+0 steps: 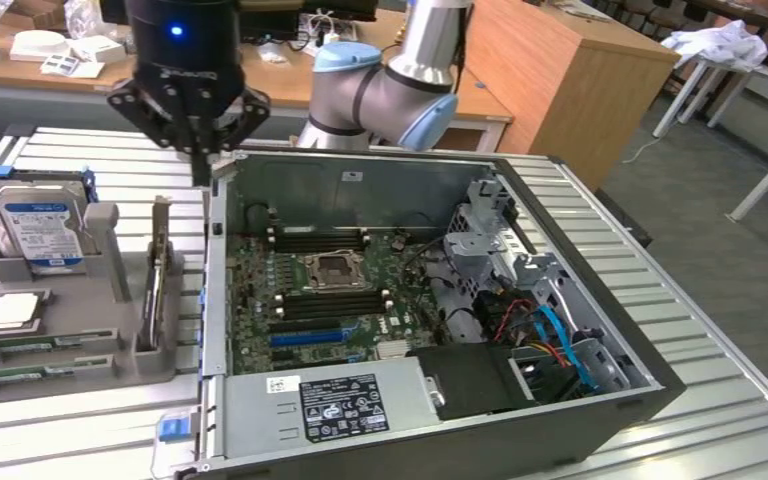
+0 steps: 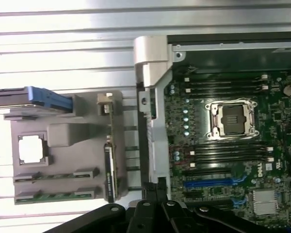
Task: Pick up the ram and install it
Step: 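Reach for the ram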
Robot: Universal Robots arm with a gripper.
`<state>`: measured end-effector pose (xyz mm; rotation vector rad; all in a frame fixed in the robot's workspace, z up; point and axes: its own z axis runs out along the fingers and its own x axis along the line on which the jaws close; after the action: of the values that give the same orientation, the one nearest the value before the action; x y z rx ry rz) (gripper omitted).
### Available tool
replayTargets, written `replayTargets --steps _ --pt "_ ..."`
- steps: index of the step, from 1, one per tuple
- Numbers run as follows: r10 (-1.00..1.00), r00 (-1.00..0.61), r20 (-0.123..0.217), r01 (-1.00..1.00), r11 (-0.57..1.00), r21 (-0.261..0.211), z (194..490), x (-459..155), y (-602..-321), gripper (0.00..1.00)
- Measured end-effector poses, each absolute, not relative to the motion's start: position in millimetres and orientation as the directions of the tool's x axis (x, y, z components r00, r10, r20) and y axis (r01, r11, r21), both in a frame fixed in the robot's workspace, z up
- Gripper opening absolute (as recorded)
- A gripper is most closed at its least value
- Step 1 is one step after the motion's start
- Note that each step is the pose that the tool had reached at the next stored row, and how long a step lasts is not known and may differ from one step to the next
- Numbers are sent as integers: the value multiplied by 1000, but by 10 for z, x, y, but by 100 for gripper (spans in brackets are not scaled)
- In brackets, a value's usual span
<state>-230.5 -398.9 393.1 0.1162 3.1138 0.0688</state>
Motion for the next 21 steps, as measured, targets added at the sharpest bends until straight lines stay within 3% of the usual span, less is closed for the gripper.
replayTargets --steps 21 --pt "75 -997 -23 74 996 45 3919 -3259 -3990 11"
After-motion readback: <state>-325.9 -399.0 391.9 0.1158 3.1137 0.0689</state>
